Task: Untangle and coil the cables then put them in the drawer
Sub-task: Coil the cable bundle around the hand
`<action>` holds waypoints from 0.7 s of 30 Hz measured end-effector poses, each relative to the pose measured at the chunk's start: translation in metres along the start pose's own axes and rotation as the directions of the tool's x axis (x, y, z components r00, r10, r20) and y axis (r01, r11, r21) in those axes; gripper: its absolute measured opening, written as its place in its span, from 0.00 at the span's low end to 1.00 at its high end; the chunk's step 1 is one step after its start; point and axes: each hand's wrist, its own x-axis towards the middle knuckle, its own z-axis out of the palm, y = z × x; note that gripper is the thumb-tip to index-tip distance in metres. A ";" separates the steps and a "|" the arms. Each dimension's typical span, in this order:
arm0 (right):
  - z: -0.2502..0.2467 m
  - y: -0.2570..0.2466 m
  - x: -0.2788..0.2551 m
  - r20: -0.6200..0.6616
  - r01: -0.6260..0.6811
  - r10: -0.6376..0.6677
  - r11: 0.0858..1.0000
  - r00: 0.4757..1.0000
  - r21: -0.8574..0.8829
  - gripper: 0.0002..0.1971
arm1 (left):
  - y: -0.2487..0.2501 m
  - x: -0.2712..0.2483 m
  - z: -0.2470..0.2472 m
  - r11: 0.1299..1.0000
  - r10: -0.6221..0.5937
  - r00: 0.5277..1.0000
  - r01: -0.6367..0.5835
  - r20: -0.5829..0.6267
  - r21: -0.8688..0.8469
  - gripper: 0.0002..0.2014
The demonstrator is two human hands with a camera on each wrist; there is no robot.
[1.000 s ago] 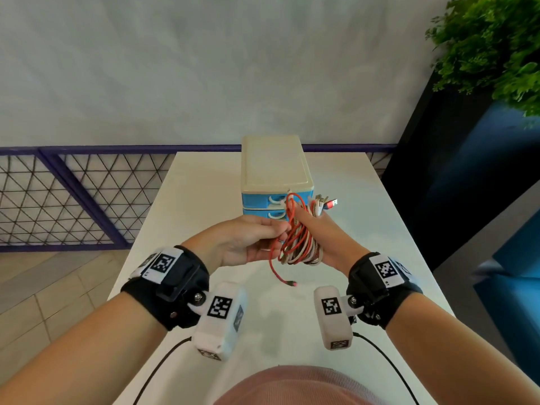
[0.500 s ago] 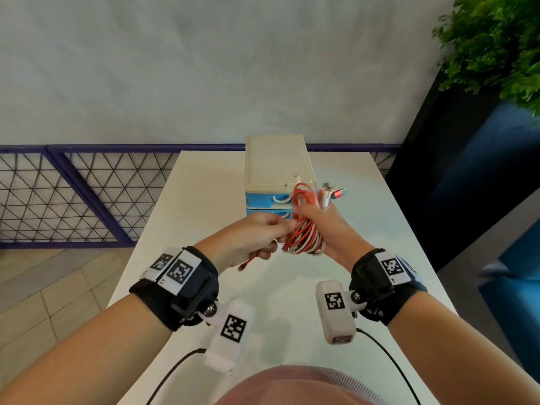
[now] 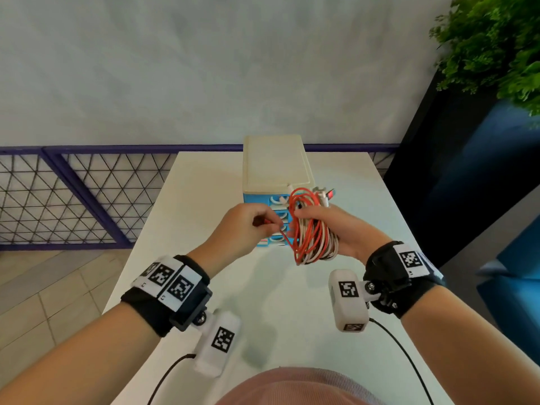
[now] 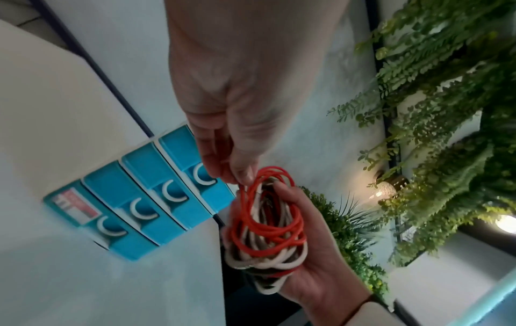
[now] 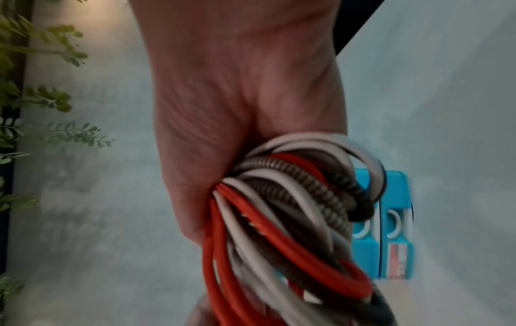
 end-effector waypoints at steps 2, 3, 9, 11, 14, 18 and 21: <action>0.008 0.004 0.001 0.057 -0.017 0.017 1.000 0.998 0.008 0.09 | 0.006 0.001 0.003 0.997 0.021 0.998 -0.026 -0.062 -0.079 0.08; 0.012 0.005 0.001 0.080 -0.032 0.031 0.999 0.996 0.015 0.08 | 0.006 0.000 0.005 0.994 0.021 0.994 -0.032 -0.105 -0.103 0.08; 0.021 0.011 0.004 0.106 -0.027 0.043 0.989 0.993 -0.149 0.08 | 0.001 -0.007 0.010 0.989 -0.027 0.988 0.003 -0.153 -0.150 0.19; 0.022 0.012 0.004 0.082 -0.019 0.037 0.976 0.996 -0.217 0.06 | -0.002 -0.009 0.005 0.995 -0.026 0.997 0.019 -0.074 -0.097 0.15; 0.019 0.013 0.005 -0.031 -0.041 0.033 0.957 0.999 -0.287 0.03 | -0.007 -0.014 -0.004 0.999 0.019 0.999 -0.020 0.033 0.044 0.12; 0.022 0.011 0.005 -0.092 -0.089 0.047 0.844 0.995 -0.528 0.05 | -0.003 -0.022 -0.006 0.761 0.354 0.933 -0.331 0.072 0.558 0.26; 0.039 0.009 0.000 0.022 -0.040 0.077 0.716 0.997 -0.697 0.05 | -0.003 -0.018 0.002 0.392 0.488 0.821 -0.508 0.294 0.767 0.38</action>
